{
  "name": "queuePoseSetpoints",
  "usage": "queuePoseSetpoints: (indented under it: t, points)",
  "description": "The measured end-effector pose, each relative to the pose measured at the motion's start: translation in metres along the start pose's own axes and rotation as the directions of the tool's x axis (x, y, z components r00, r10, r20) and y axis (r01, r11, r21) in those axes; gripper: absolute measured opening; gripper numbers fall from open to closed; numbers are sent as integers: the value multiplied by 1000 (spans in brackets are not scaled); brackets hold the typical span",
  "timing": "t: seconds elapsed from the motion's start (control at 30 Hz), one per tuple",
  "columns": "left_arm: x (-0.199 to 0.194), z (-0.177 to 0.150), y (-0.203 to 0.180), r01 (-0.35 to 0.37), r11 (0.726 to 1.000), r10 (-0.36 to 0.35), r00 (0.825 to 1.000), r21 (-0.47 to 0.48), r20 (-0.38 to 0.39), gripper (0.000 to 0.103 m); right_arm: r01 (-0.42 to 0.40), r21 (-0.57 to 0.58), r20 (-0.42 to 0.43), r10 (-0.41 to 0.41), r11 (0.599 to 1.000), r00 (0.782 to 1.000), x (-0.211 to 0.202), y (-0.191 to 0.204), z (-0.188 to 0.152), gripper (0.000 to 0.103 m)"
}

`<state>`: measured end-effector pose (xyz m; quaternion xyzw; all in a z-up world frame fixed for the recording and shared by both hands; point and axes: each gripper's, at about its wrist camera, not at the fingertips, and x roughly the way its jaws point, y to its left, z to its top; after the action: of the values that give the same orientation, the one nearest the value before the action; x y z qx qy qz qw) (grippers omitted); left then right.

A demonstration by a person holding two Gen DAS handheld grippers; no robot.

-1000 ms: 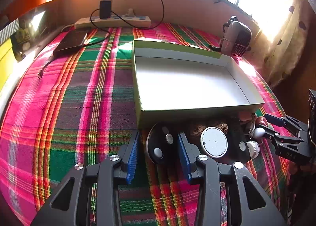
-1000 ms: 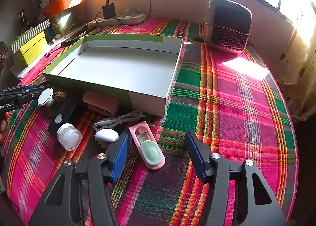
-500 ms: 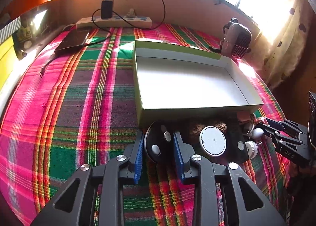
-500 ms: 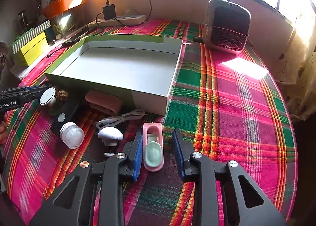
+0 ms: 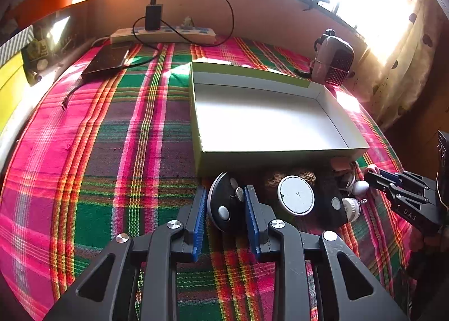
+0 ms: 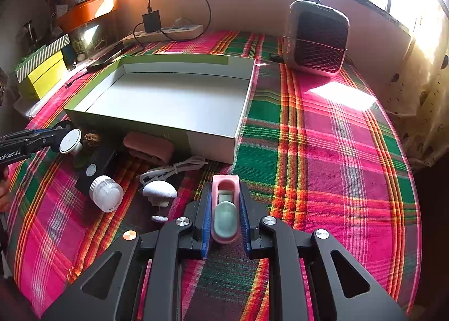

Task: Organize objects
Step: 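Carry the black fob with the left tool while the right tool carries the pink holder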

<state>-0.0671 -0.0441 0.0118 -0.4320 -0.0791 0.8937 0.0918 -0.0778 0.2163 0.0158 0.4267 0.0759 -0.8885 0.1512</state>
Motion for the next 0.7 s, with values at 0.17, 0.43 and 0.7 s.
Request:
queuePoseSetpoints:
  t: [0.17,0.43,0.7]
  points:
    - [-11,1,-2,6,1000,-6,1000,7,17,24,4,-4,18,-4,1000,1000,-9,2,3,18]
    - [-23,10,-4,13,1000,-13,999,11,36,24,10,1,48,-10,1000,999,-23,5,15,19]
    - [-24,27,-9,28,999,-29,998,24,47,24,7,-2,57,-7,1000,998,-23,10,36,18]
